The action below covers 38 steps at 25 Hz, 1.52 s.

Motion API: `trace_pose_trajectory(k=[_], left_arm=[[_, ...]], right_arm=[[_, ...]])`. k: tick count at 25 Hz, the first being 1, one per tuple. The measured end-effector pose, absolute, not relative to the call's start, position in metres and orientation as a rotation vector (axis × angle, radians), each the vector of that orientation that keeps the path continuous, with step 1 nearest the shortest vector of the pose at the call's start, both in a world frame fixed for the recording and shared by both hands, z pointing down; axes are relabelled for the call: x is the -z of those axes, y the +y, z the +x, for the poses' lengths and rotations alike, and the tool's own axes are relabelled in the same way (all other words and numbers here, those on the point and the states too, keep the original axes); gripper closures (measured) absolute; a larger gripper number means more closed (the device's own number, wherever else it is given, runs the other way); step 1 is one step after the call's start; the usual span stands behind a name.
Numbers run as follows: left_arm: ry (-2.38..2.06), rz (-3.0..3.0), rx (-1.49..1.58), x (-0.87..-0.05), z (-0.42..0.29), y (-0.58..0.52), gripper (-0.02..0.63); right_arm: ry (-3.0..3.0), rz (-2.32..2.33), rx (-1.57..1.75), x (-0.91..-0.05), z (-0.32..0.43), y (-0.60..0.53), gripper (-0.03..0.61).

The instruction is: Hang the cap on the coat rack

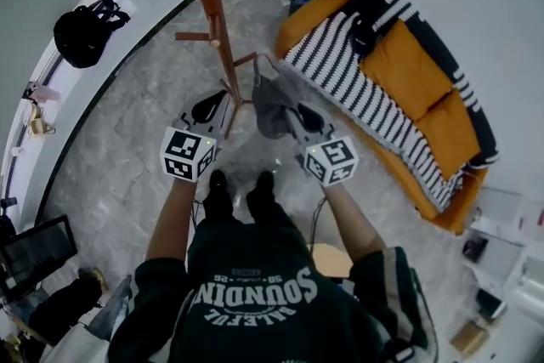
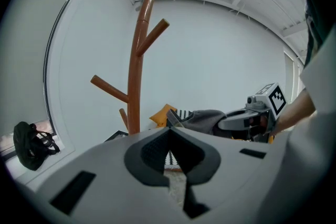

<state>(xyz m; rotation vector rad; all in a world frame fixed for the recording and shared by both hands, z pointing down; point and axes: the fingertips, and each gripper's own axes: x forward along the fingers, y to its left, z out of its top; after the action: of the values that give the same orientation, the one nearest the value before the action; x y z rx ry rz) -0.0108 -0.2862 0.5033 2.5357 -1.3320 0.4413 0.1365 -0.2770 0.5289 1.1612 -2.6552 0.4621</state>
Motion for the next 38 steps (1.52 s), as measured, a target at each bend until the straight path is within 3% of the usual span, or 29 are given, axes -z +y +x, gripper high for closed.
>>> trace_pose_trajectory(k=[38], left_arm=[[-1.405, 2.321, -0.538, -0.56, -0.043, -0.237, 0.615]], right_arm=[[-2.421, 0.944, -0.596, -0.697, 0.095, -0.353, 0.532]])
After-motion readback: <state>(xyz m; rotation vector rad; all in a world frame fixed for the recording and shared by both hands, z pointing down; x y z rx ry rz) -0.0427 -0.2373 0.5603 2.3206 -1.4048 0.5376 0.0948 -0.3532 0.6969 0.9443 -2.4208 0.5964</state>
